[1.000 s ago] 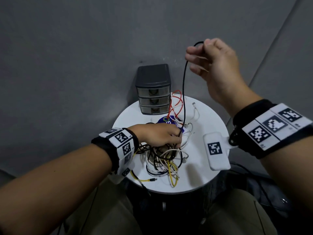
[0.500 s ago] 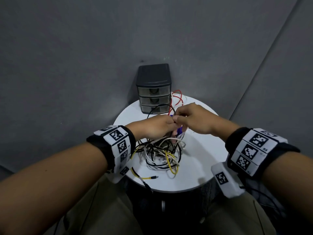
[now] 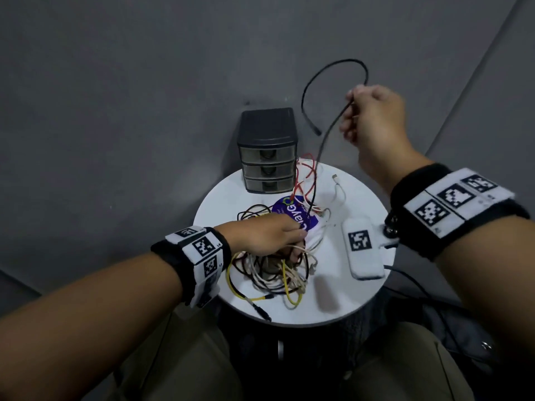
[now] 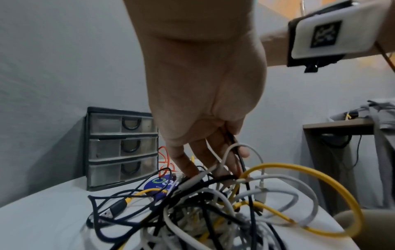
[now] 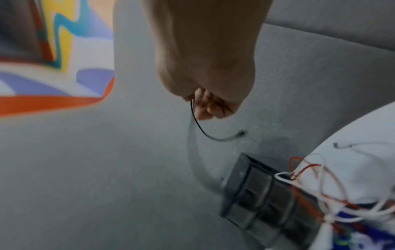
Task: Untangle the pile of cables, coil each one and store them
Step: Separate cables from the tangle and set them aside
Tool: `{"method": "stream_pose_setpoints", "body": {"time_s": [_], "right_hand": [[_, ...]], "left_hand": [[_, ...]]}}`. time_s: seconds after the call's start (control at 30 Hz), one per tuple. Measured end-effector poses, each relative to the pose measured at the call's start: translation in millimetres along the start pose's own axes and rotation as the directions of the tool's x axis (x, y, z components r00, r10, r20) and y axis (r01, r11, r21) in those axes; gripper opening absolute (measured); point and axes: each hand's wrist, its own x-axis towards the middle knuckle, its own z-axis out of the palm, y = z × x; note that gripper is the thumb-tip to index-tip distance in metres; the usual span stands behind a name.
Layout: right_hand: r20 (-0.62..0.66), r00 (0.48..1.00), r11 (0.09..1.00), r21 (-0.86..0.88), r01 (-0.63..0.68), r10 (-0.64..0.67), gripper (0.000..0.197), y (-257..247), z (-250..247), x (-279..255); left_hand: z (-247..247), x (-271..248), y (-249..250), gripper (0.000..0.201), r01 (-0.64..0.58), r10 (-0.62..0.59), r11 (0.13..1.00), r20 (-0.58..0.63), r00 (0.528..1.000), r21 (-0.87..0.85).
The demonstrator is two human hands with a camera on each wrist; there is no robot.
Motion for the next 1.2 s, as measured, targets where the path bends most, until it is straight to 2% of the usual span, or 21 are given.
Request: {"method": "stream_pose_setpoints", "body": {"time_s": [0.07, 0.1, 0.17, 0.23, 0.27, 0.4, 0.47, 0.53, 0.6, 0.67, 0.7, 0.77, 0.83, 0.97, 1.07, 1.13, 1.2], "right_hand": [[0.166, 0.978, 0.986, -0.132, -0.103, 0.125, 0.024, 6.0, -0.6, -11.7], [0.278, 0.944, 0.957, -0.271, -0.103, 0.18, 0.027, 14.5, -0.2, -22.4], [0.468, 0.845, 0.882, -0.471, -0.009, 0.259, 0.032, 32.9, 1.5, -45.5], [0.582, 0.772, 0.878, -0.474, 0.064, 0.257, 0.031, 48.7, 2.7, -66.3], [0.605, 0.761, 0.888, -0.451, 0.085, 0.235, 0.028, 53.9, 1.9, -73.7], [0.617, 0.765, 0.841, -0.502, 0.202, 0.185, 0.026, 50.4, -5.0, -73.4], [0.568, 0.814, 0.873, -0.452, 0.182, 0.124, 0.026, 37.8, -5.8, -61.2], [0.408, 0.913, 0.946, -0.305, 0.112, 0.024, 0.024, 18.3, -5.7, -41.1], [0.187, 0.98, 0.99, -0.11, 0.085, -0.063, 0.025, -4.9, -8.9, -18.0], [0.028, 0.996, 0.995, 0.041, 0.089, -0.09, 0.029, -23.6, -15.5, 2.0], [0.0, 0.996, 0.993, 0.082, 0.084, -0.084, 0.03, -27.8, -18.3, 7.8], [0.016, 0.998, 0.995, 0.08, 0.051, -0.053, 0.028, -25.3, -20.8, 9.6], [0.079, 0.997, 1.0, -0.027, -0.002, 0.004, 0.022, -10.7, -22.2, 4.3], [0.179, 0.971, 0.966, -0.231, -0.113, 0.156, 0.009, 24.7, -29.6, -10.9], [0.222, 0.951, 0.914, -0.387, -0.117, 0.216, 0.012, 35.7, -31.2, -25.7], [0.272, 0.925, 0.877, -0.466, -0.117, 0.267, 0.014, 38.4, -26.8, -35.1], [0.327, 0.887, 0.829, -0.551, -0.101, 0.325, 0.016, 39.9, -21.6, -42.2]], "left_hand": [[-3.7, -1.6, 4.3, 0.047, -0.008, 0.005, 0.998, -0.038, 0.999, -0.069], [-5.8, -1.9, 6.9, 0.047, -0.01, 0.002, 0.992, -0.059, 0.998, -0.125], [-10.8, -0.3, 9.6, 0.044, -0.016, 0.001, 0.991, -0.113, 0.994, -0.136], [-13.6, 1.1, 8.8, 0.037, 0.001, -0.01, 0.998, -0.143, 0.99, -0.057], [-12.7, 1.7, 6.3, 0.035, 0.014, -0.02, 0.999, -0.139, 0.99, -0.045], [-4.3, -1.3, 2.1, 0.04, 0.027, -0.036, 0.995, -0.095, 0.995, -0.093], [-1.1, -1.5, 0.5, 0.04, 0.012, -0.018, 0.992, -0.054, 0.998, -0.124], [1.3, -2.2, -1.2, 0.039, 0.014, -0.014, 0.992, 0.004, 1.0, -0.129], [4.2, -2.7, -3.0, 0.039, 0.02, -0.009, 0.993, 0.091, 0.996, -0.116], [5.9, -3.3, -3.7, 0.039, 0.033, -0.018, 0.994, 0.152, 0.988, -0.103], [5.1, -3.9, -3.5, 0.042, 0.032, -0.015, 0.994, 0.156, 0.988, -0.105], [-0.1, -4.9, -2.8, 0.051, 0.008, 0.002, 0.997, 0.123, 0.992, -0.079], [-7.4, -6.3, -0.9, 0.057, -0.009, 0.013, 0.999, 0.084, 0.996, -0.049], [-23.1, -9.0, 6.8, 0.053, -0.052, 0.049, 0.996, -0.044, 0.998, -0.076], [-32.0, -13.4, 13.1, 0.056, -0.067, 0.06, 0.994, -0.079, 0.995, -0.089], [-35.5, -15.8, 18.3, 0.055, -0.08, 0.063, 0.987, -0.123, 0.99, -0.138], [-36.4, -14.5, 22.4, 0.049, -0.079, 0.039, 0.96, -0.152, 0.988, -0.267]]}}
